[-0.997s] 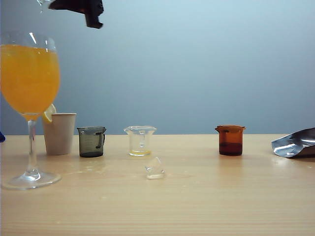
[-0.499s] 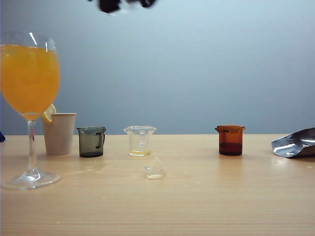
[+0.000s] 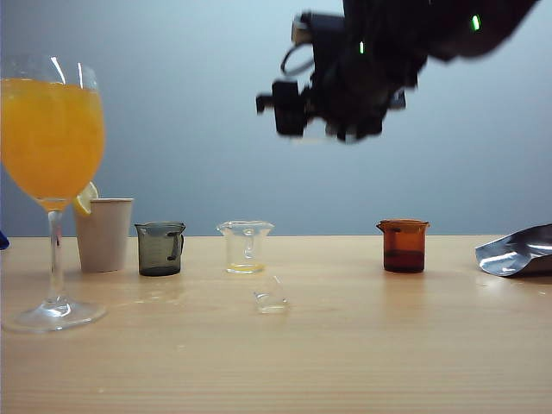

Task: Pick up the third measuring cup from the left, pour the pineapple juice inside into the goblet, and finally put the measuring cup back in its original place.

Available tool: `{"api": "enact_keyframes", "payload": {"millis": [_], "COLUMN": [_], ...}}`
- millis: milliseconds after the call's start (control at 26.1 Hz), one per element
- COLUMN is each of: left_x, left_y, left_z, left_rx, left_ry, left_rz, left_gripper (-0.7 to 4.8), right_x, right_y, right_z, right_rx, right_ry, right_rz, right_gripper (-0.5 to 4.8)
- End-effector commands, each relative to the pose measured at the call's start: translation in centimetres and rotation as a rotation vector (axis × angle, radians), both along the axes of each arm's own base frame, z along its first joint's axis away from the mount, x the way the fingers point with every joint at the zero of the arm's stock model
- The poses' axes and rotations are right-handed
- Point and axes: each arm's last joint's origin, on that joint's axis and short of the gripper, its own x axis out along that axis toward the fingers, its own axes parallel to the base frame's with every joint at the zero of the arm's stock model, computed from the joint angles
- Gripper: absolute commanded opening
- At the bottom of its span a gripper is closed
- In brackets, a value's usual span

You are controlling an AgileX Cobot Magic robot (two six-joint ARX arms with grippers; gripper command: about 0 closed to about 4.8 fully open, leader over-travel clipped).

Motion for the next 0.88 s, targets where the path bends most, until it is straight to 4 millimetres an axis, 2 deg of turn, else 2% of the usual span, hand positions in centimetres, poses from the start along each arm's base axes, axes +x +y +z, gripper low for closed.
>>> {"api": "enact_keyframes", "payload": {"millis": [38,192,307,575,882], "left_x": [0.3,0.6,0.7,0.8,0.8], "left_y": [-0.2,-0.4,-0.5,-0.4,-0.4], "left_z": [0.0,-0.1,-0.2,-0.2,-0.2], "left_rx": [-0.006,0.000,0.003,0.021,0.041], "left_ry": [-0.002,0.008,0.014,0.004,-0.007], "left_rz": [-0.006,-0.008,-0.008,-0.007,0.006], "left_gripper": [-0.05,-0.05,-0.05,-0.05,-0.05], "right_x": [0.1,0.8,1.7,2.3,2.8], "right_y": [0.2,0.7,0.8,0.9,0.5], "right_z": [-1.0,-3.7,-7.1,-9.9,-12.1], "right_rx": [0.046,0.019,-0.016,0.009,-0.007], "right_ry": [-0.051,-0.017,0.021,0.026,0.064], "right_rz": [0.011,-0.005,-0.073,-0.114,-0.129], "right_gripper": [1.07,1.07,1.07,1.07,1.07]}}
